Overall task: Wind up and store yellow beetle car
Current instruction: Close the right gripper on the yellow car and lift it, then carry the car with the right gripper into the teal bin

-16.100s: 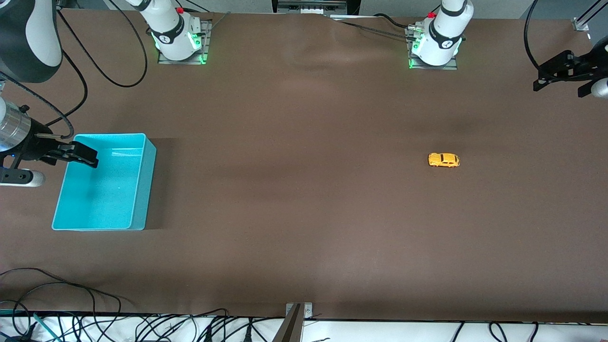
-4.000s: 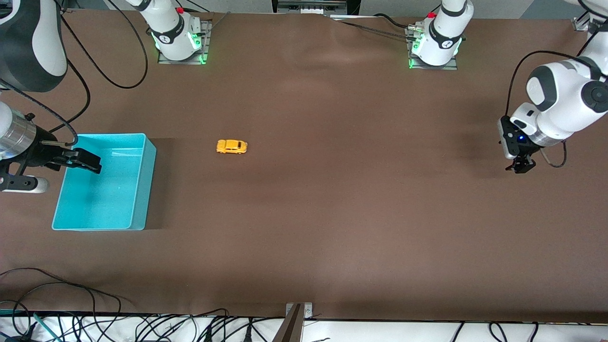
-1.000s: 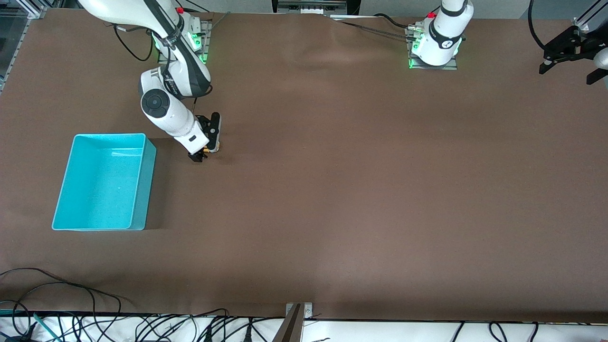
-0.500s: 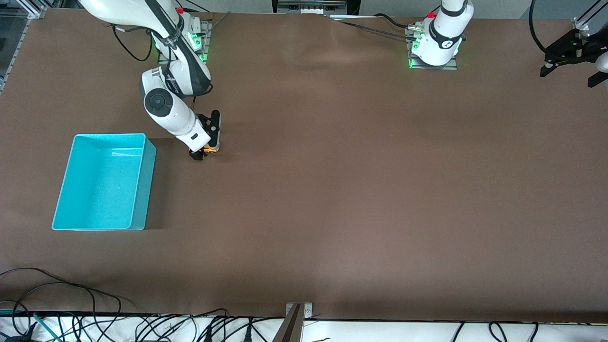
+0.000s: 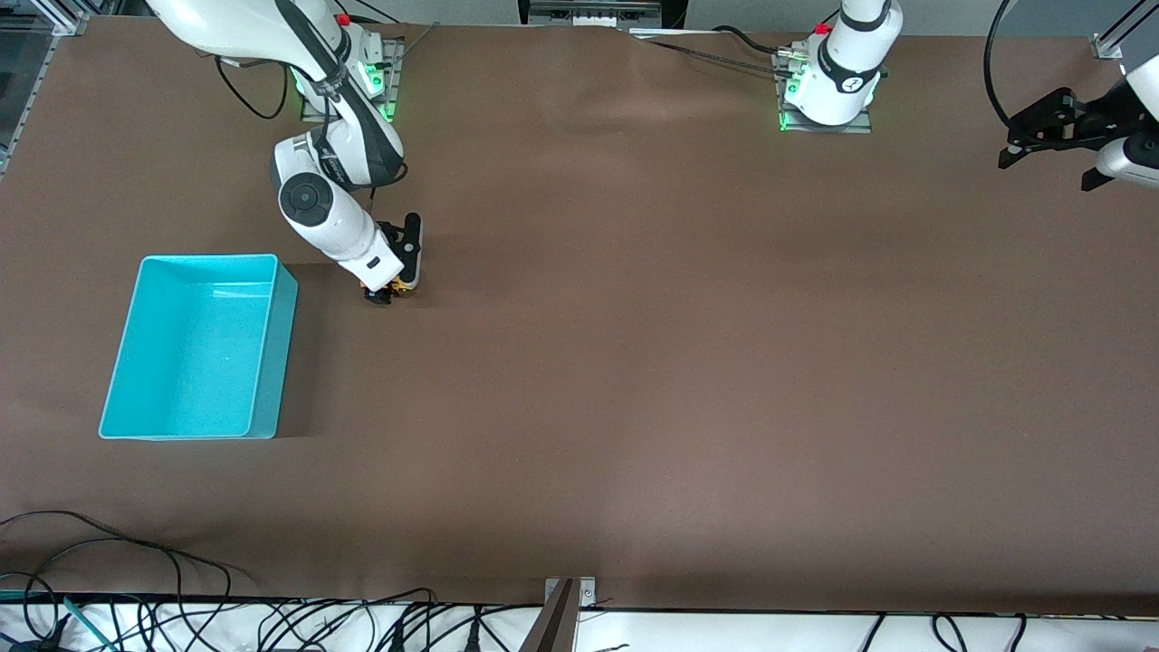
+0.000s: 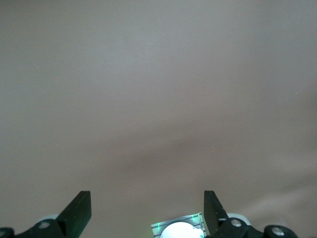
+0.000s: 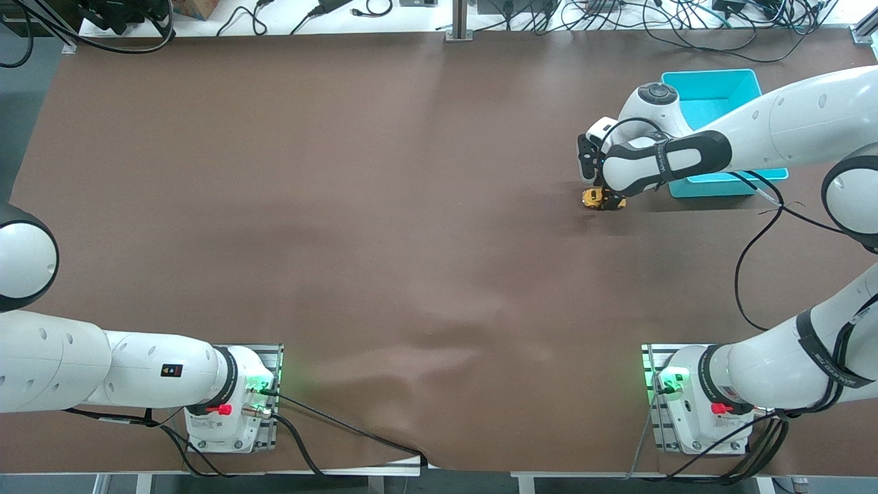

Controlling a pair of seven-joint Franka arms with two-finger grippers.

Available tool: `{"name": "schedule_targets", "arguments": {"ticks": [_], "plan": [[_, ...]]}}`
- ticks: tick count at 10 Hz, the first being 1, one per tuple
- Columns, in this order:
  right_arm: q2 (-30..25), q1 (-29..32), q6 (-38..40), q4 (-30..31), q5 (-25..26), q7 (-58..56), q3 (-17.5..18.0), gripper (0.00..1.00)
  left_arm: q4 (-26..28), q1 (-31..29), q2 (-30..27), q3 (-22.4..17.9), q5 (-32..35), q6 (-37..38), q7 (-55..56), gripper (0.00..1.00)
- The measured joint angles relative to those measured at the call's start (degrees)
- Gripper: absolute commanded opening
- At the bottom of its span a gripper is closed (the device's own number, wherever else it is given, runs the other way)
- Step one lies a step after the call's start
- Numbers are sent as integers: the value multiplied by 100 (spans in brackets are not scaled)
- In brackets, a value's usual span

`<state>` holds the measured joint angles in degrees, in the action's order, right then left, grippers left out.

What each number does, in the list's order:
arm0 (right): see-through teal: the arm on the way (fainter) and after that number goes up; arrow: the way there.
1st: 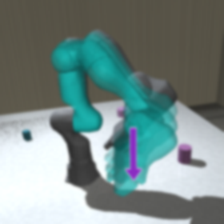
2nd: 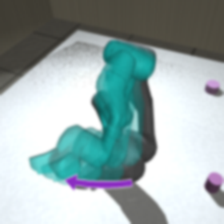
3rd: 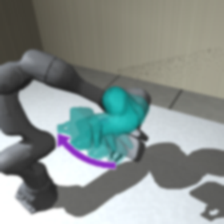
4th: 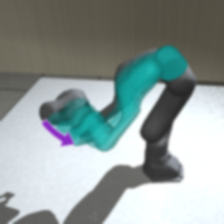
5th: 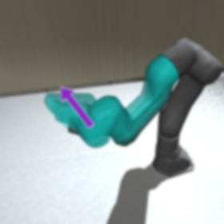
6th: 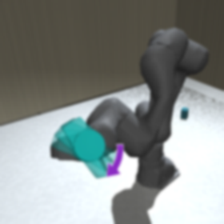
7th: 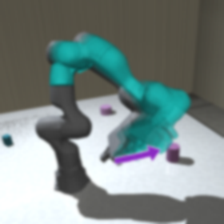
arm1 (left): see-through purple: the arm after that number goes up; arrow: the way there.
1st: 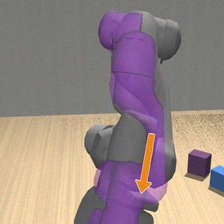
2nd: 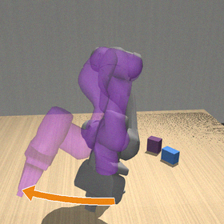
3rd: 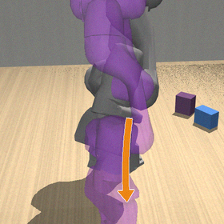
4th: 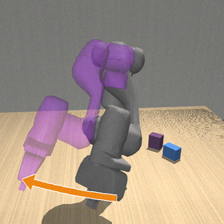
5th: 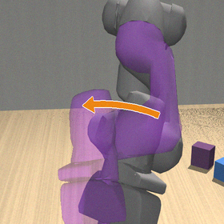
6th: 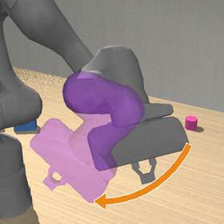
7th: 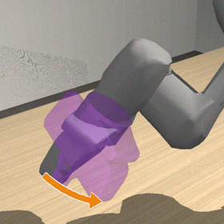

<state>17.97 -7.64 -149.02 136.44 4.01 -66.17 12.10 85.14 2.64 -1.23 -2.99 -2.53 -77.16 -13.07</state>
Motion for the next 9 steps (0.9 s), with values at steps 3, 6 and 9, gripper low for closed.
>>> {"name": "schedule_targets", "arguments": {"ticks": [3, 6, 9], "plan": [[-143, 3, 55, -25, 15, 0, -14, 0, 127, -18, -84, -14, -1, -266, 149, 100], [-901, 11, 837, -164, 17, 34, -146, 0, 556, -26, -330, -11, -1, -623, 161, 100], [-1692, 49, 1729, -329, 20, 16, -1046, 0, 583, -28, -387, -7, -1, -623, 164, 100]]}}
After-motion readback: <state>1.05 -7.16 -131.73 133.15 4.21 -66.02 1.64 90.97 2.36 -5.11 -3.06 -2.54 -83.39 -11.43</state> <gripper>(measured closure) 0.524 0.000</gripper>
